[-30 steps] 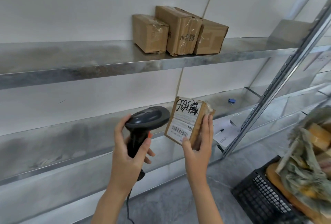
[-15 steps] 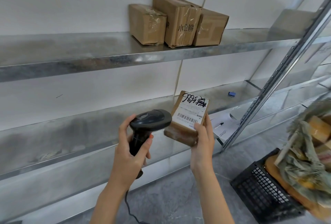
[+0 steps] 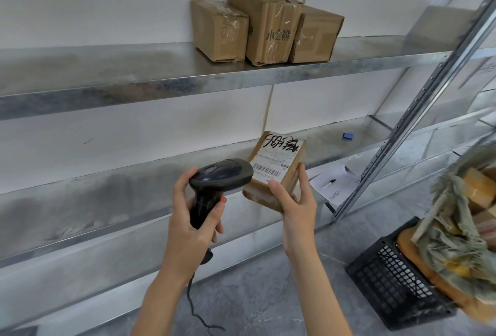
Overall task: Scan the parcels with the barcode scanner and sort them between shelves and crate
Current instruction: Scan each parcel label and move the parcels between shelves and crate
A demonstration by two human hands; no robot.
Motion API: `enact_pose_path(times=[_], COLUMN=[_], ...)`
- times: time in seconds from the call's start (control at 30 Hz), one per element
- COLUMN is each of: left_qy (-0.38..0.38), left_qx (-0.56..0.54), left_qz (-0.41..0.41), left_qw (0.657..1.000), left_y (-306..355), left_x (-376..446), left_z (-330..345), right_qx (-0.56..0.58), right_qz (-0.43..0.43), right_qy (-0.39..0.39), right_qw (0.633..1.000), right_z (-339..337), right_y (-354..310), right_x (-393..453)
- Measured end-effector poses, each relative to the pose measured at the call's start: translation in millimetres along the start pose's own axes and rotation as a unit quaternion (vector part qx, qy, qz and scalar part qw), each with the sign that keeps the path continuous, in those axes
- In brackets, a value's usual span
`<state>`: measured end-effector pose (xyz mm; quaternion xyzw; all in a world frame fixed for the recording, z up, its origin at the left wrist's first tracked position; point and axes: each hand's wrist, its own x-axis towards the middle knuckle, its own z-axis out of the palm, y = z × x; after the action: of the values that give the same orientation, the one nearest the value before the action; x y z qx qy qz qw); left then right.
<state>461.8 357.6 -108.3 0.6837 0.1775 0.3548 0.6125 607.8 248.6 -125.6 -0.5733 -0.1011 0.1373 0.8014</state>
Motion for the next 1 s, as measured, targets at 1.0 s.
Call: enact_pose_path(times=[1.0], left_qy=[-0.041], left_qx=[0.086], left_qz=[0.064], left_qw=[0.993], left_y=[-4.7], left_x=[7.0], left_z=[0.2], right_qx=[-0.263], right_qz=[-0.282], right_qy=[0.092], right_qw=[0.918], right_z=[-9.3], right_y=[18.1], right_x=[8.7])
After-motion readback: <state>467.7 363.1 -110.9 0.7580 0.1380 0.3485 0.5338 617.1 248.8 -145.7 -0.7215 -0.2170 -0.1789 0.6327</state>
